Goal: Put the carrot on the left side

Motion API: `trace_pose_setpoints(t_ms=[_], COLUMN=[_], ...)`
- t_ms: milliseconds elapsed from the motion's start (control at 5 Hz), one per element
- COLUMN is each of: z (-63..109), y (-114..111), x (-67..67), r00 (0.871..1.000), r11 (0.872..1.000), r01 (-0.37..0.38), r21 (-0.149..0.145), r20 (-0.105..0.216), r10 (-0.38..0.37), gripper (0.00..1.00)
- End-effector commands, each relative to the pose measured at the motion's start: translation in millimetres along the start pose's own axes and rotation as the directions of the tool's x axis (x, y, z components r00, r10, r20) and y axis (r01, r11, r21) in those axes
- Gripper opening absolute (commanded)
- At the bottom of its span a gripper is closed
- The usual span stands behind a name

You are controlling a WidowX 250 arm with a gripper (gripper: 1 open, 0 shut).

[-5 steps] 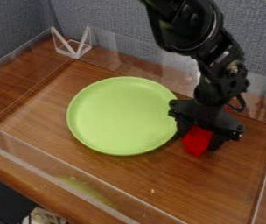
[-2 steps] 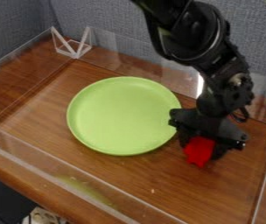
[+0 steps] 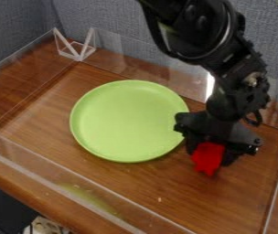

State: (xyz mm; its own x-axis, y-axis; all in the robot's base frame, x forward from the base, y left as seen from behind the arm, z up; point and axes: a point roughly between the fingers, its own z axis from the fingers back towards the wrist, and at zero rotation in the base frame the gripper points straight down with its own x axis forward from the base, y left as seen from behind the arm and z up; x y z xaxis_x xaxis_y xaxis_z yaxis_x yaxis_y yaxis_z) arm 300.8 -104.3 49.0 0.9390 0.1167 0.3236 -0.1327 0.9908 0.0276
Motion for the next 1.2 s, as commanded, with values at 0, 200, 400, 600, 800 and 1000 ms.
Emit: trace_pose_setpoints(t_ms=[0, 200, 400, 600, 800, 1000], z=[16.6, 15.1, 11.2, 9.1, 26.9, 36.5], y=[4, 12, 2, -8, -13, -22], x=[3.5, -1.8, -8.7, -15.2, -14.0, -1.5], r00=[0.998, 0.998, 0.996, 0.994, 0.986, 0.984], r11=[0.999, 0.999, 0.997, 0.995, 0.988, 0.986], r01=[-0.025, -0.047, -0.075, -0.101, -0.151, -0.163], r21=[-0.024, -0.018, -0.010, -0.003, -0.021, -0.024], r20=[0.052, 0.050, 0.049, 0.049, 0.069, 0.072], r10=[0.026, 0.048, 0.075, 0.101, 0.152, 0.164], gripper=[0.00, 0.00, 0.00, 0.00, 0.00, 0.00])
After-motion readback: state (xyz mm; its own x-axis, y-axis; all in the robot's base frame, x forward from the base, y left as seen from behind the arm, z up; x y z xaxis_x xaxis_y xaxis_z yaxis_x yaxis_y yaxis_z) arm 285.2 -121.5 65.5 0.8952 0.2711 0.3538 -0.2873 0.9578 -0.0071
